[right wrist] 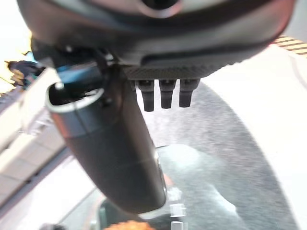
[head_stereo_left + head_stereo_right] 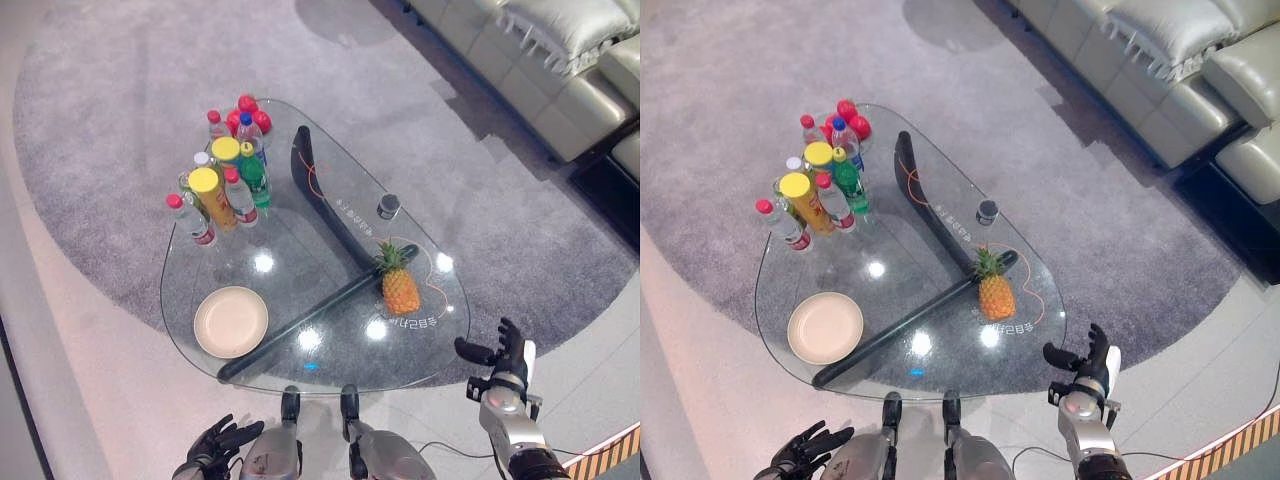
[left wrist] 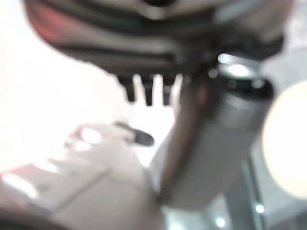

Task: Pick up the fruit to the plate

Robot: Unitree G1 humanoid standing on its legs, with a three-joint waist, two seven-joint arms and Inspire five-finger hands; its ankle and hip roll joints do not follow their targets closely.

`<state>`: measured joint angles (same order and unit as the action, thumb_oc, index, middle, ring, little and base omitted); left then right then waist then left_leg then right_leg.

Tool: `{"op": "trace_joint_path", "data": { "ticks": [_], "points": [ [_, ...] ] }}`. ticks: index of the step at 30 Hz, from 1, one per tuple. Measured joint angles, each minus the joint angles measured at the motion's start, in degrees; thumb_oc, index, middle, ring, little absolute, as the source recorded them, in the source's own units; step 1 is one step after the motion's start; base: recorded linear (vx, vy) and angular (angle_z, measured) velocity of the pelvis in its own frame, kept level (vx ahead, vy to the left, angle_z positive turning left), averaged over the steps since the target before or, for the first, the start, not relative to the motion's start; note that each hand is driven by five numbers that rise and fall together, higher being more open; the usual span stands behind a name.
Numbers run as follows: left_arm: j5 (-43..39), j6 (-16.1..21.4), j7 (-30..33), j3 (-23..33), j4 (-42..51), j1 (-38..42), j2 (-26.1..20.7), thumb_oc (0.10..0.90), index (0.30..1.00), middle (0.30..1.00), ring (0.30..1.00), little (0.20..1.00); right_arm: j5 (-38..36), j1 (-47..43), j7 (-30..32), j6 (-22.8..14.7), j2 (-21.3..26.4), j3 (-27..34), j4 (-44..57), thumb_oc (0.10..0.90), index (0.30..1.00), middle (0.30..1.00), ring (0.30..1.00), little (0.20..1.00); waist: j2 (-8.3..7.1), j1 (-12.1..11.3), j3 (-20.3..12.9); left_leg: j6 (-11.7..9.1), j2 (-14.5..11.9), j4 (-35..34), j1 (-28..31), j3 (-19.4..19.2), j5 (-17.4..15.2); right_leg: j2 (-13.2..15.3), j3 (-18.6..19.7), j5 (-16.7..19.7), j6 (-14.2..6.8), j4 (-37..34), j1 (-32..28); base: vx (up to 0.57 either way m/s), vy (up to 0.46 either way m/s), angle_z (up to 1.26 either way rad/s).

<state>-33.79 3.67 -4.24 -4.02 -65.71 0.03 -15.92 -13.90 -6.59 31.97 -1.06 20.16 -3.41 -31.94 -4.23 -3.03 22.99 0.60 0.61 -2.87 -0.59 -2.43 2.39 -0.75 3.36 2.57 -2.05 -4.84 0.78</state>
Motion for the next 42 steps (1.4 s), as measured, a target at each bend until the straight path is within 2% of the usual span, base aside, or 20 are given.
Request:
{"op": "trace_joint_path", "data": {
  "ticks": [5, 12, 20, 28, 32, 42],
  "points": [
    [-2.21, 0.02, 0.64, -1.94, 1.28, 0.21, -0.44, 0.8, 0.9, 0.9, 0.9, 0.9, 0.36, -3.56, 2.43, -0.04, 1.31, -0.03, 4.0, 0.8, 0.9, 0.9, 0.9, 0.9, 0.41, -0.12, 1.81, 0.3, 0.48, 1.96, -3.44, 0.5, -0.19, 0.35, -0.31, 0.33, -0.08, 0.52, 2.6, -0.04, 0.02, 0.04],
    [-4.19, -0.38, 1.19, -3.18, 1.85, 4.57, -0.56, 0.8, 0.9, 0.9, 0.9, 0.9, 0.51, -11.35, 4.84, 0.73, 3.88, -1.11, 6.74, 0.8, 0.9, 0.9, 0.9, 0.9, 1.06, -0.91, 5.78, 0.4, 0.89, 5.55, -8.71, 1.75, -0.25, 0.5, -1.08, 0.37, -0.06, 3.43, 7.39, -0.04, 0.028, 0.06],
    [-7.42, -0.39, 1.35, -7.06, 3.56, 7.15, -1.16, 0.8, 0.9, 0.9, 0.9, 0.9, 0.5, -18.24, 5.38, 3.0, 4.37, -4.66, 6.51, 0.8, 0.9, 0.9, 0.9, 0.9, 1.6, -1.77, 7.26, 0.5, 0.88, 8.15, -14.05, 1.86, 0.05, 0.72, -1.19, -0.05, -0.03, 7.73, 13.48, -0.04, 0.045, 0.01],
    [-10.9, 0.14, 1.94, -8.95, 4.53, 7.47, -1.25, 0.8, 0.9, 0.9, 0.9, 0.9, 0.31, -21.29, 5.32, 3.09, 4.41, -5.56, 5.84, 0.8, 0.9, 0.9, 0.9, 0.9, 1.89, -2.41, 7.49, 0.53, 1.41, 9.07, -19.9, 1.85, 1.23, 1.03, -1.14, -1.17, 0.17, 13.04, 21.42, -0.01, 0.05, 0.01],
    [-11.75, 0.22, 2.58, -9.69, 5.98, 7.5, -1.22, 0.8, 0.9, 0.9, 0.9, 0.9, 0.27, -22.66, 5.23, 3.4, 4.41, -6.3, 5.84, 0.8, 0.9, 0.9, 0.9, 0.9, 1.91, -3.08, 7.5, 0.4, 1.41, 9.02, -20.89, 1.87, 1.61, 1.03, -1.13, -1.41, 0.21, 14.13, 22.93, 0.0, 0.009, 0.0],
    [-13.48, 0.55, 2.74, -10.82, 6.21, 7.5, -1.28, 0.8, 0.9, 0.9, 0.9, 0.9, -0.34, -24.69, 5.24, 4.63, 4.53, -7.07, 4.33, 0.8, 0.9, 0.9, 0.9, 0.9, 1.92, -3.14, 7.5, 0.51, 1.48, 9.04, -22.48, 1.94, 2.16, 1.45, -1.17, -1.92, 0.31, 15.81, 25.3, 0.0, 0.022, 0.01]
  ]
}}
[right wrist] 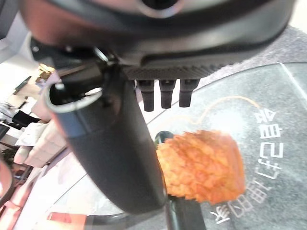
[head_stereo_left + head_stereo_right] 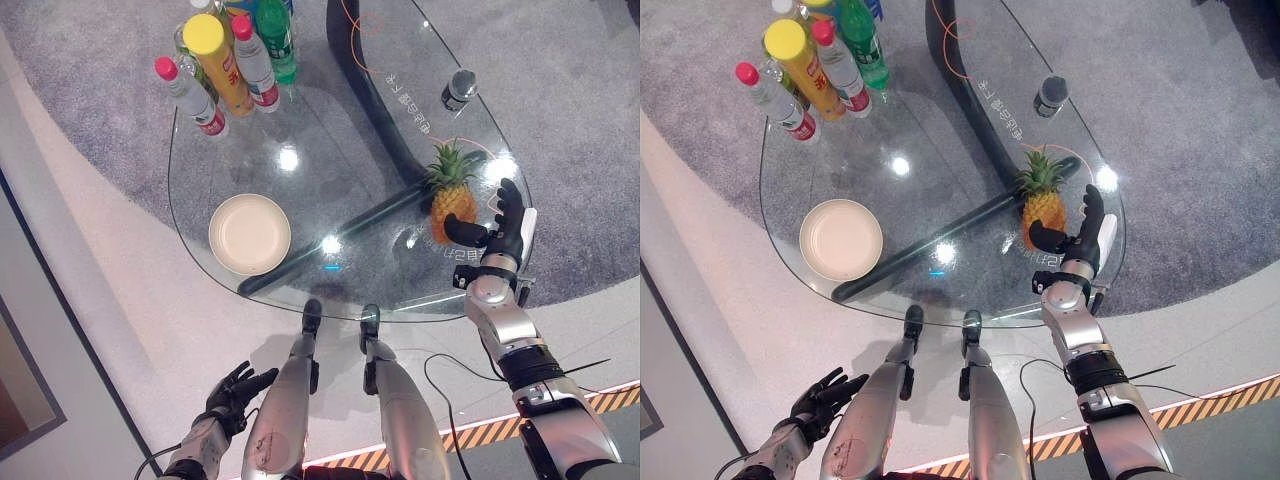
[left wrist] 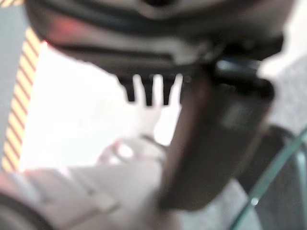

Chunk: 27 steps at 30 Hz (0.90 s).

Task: Pick up the fruit to the plate

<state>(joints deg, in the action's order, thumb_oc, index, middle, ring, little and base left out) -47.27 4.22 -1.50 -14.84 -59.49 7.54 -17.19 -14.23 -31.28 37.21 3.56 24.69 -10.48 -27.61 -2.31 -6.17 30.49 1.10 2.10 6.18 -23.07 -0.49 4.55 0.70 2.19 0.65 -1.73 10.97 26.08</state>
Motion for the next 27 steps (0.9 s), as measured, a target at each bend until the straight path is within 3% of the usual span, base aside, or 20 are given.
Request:
{"op": "trace_joint_path", "data": {
  "ticks": [27],
  "points": [
    [-1.45, 1.23, -0.11, -1.15, 0.62, 1.37, 0.46, 0.8, 0.9, 0.9, 0.9, 0.9, -6.24, -8.19, -0.87, 2.09, 1.26, -3.2, -9.33, 0.8, 0.9, 0.9, 0.9, 0.9, 0.82, -0.45, 0.31, -0.33, 0.37, 0.94, -4.2, 0.52, 0.76, 0.37, -0.41, -0.5, 0.0, 3.07, 4.95, 0.0, 0.001, 0.0]
  ]
}}
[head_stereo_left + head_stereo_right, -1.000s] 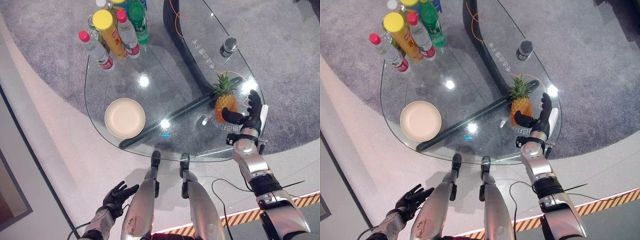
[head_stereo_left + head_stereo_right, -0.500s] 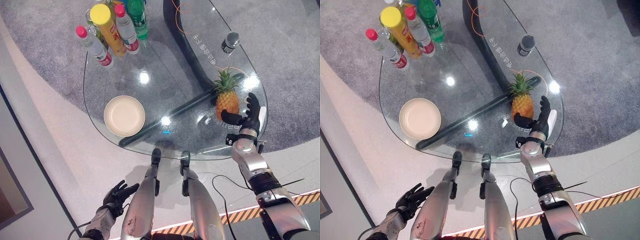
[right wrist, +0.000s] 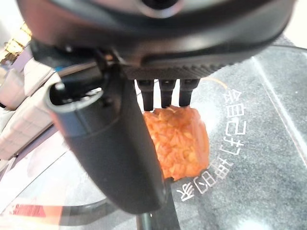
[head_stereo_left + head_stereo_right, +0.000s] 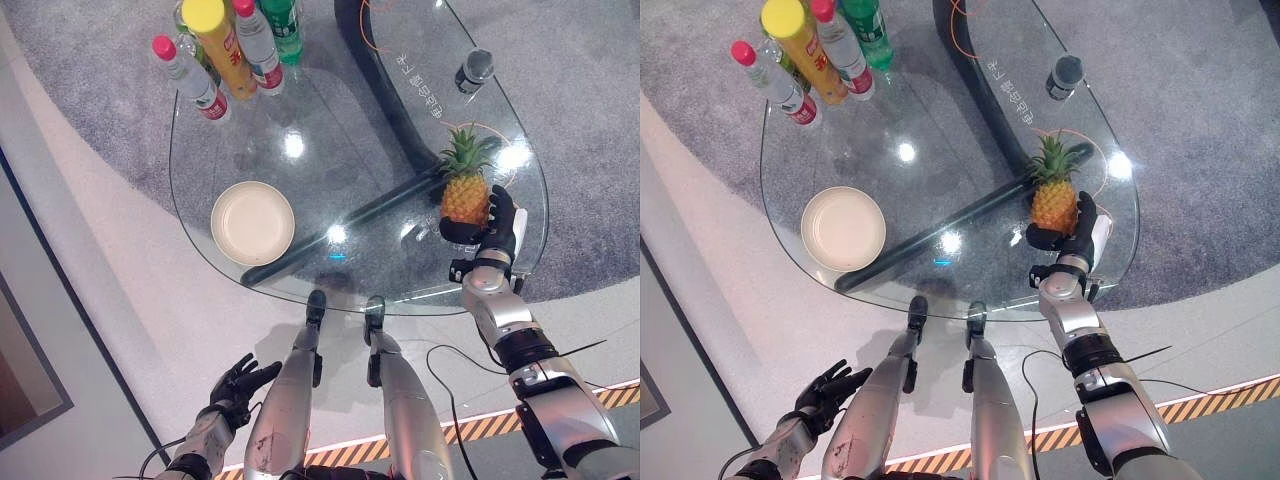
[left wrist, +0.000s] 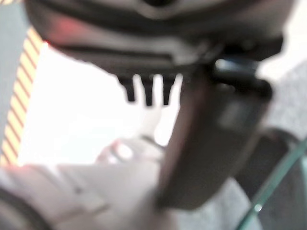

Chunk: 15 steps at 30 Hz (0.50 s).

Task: Pick up the fruit to the plate

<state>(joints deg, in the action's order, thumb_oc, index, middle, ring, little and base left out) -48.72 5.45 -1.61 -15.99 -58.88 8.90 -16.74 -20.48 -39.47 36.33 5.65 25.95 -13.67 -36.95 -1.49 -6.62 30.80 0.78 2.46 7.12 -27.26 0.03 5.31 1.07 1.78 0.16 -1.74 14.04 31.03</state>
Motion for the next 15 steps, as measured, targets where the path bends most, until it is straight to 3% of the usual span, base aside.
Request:
{"op": "trace_joint_path", "data": {
  "ticks": [15],
  "points": [
    [-1.17, 0.13, 0.07, -1.32, 1.02, 0.2, 0.0, 0.8, 0.9, 0.9, 0.9, 0.9, -5.0, -5.18, 3.17, 2.57, 0.31, -0.23, -5.66, 0.8, 0.9, 0.9, 0.9, 0.9, 0.23, -1.18, -0.02, -0.19, 0.14, 0.4, -1.32, 0.62, 0.43, 0.09, -0.44, -0.58, 0.15, 1.82, 1.87, 0.0, 0.003, 0.0]
  ]
}}
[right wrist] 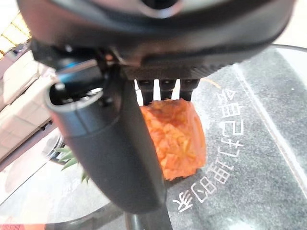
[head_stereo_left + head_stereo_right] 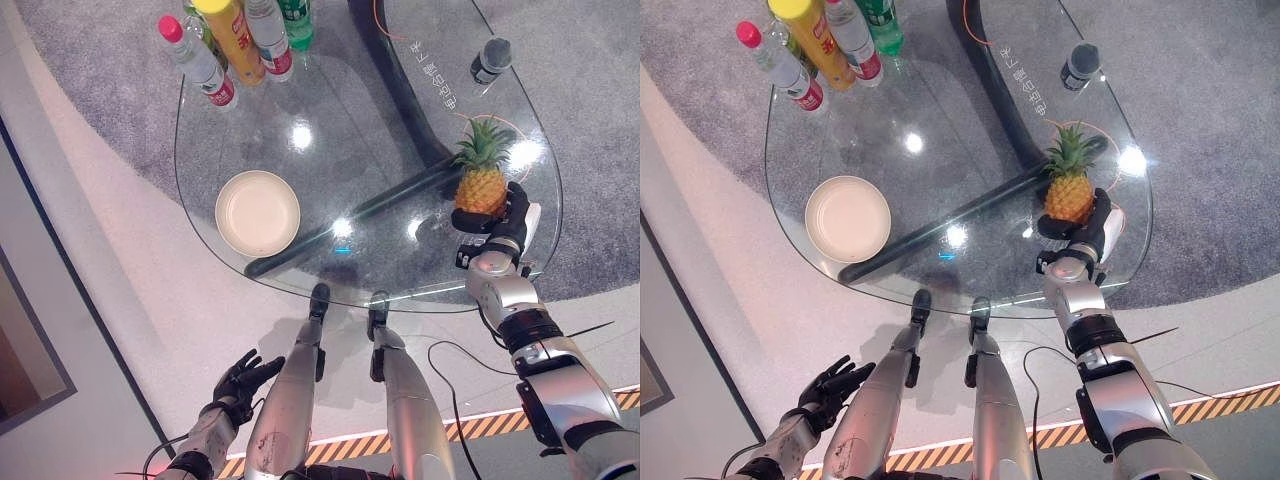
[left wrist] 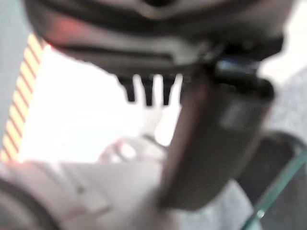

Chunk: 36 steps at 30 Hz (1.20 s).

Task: Pick up the fruit to the plate

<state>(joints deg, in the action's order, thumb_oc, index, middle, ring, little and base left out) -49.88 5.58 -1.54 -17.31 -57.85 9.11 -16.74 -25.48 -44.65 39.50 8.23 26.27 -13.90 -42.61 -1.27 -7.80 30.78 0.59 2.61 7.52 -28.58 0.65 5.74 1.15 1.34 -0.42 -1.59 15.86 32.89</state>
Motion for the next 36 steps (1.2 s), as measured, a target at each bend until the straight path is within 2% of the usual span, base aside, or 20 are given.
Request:
{"op": "trace_joint_path", "data": {
  "ticks": [7, 16, 17, 19, 20, 36],
  "points": [
    [-0.02, -0.02, 0.03, -0.21, 0.51, 0.13, -0.02, 0.8, 0.9, 0.9, 0.9, 0.9, -5.85, -2.71, 2.0, -0.11, 0.02, 0.04, -3.43, 0.8, 0.9, 0.9, 0.9, 0.9, 0.2, -0.29, 0.01, -0.34, -0.01, 0.59, -0.69, 0.47, -0.12, 0.06, -0.61, 0.02, 0.08, 0.03, 0.38, 0.01, 0.005, 0.03],
    [-0.03, -0.03, 0.1, -0.31, 0.62, 0.16, -0.01, 0.8, 0.9, 0.9, 0.9, 0.9, -8.44, -3.58, 1.87, 0.27, 0.47, 0.13, -3.87, 0.8, 0.9, 0.9, 0.9, 0.9, 0.31, -0.4, 0.0, -0.4, -0.01, 0.59, -0.79, 0.54, -0.08, 0.05, -0.67, 0.03, 0.13, 0.04, 0.47, 0.0, 0.0, 0.0],
    [-0.03, -0.03, 0.1, -0.31, 0.64, 0.17, -0.01, 0.8, 0.9, 0.9, 0.9, 0.9, -8.45, -3.71, 1.73, 0.64, 0.5, 0.13, -3.88, 0.715, 0.827, 0.827, 0.827, 0.815, 0.33, -0.4, 0.0, -0.39, -0.01, 0.58, -0.81, 0.54, -0.08, 0.05, -0.67, 0.03, 0.13, 0.05, 0.49, 0.0, 0.0, 0.0],
    [-0.04, -0.03, 0.09, -0.31, 0.66, 0.18, -0.01, 0.8, 0.9, 0.9, 0.9, 0.9, -8.46, -4.16, 1.27, 1.68, 0.57, 0.11, -4.14, 0.127, 0.324, 0.324, 0.324, 0.227, 0.34, -0.4, 0.01, -0.4, -0.02, 0.59, -0.89, 0.55, -0.07, 0.05, -0.67, 0.03, 0.13, 0.09, 0.58, 0.0, 0.0, 0.0],
    [-0.04, -0.04, 0.08, -0.31, 0.66, 0.2, -0.01, 0.8, 0.9, 0.9, 0.9, 0.9, -8.42, -4.3, 1.11, 2.26, 0.65, 0.07, -4.22, 0.1, 0.3, 0.3, 0.3, 0.2, 0.38, -0.47, 0.0, -0.42, -0.01, 0.59, -0.91, 0.56, -0.07, 0.05, -0.69, 0.03, 0.13, 0.1, 0.61, 0.0, 0.0, 0.0],
    [-1.1, 0.0, 0.01, -0.81, 1.64, 0.52, 0.02, 0.8, 0.9, 0.9, 0.9, 0.9, -8.34, -5.93, -1.56, 6.45, 3.08, -0.26, -6.25, 0.1, 0.3, 0.3, 0.3, 0.2, 0.46, -1.26, -0.03, -0.5, -0.02, 0.76, -0.95, 0.95, 0.02, 0.05, -1.0, 0.03, 0.16, 0.45, 0.48, 0.0, 0.0, 0.0]
  ]
}}
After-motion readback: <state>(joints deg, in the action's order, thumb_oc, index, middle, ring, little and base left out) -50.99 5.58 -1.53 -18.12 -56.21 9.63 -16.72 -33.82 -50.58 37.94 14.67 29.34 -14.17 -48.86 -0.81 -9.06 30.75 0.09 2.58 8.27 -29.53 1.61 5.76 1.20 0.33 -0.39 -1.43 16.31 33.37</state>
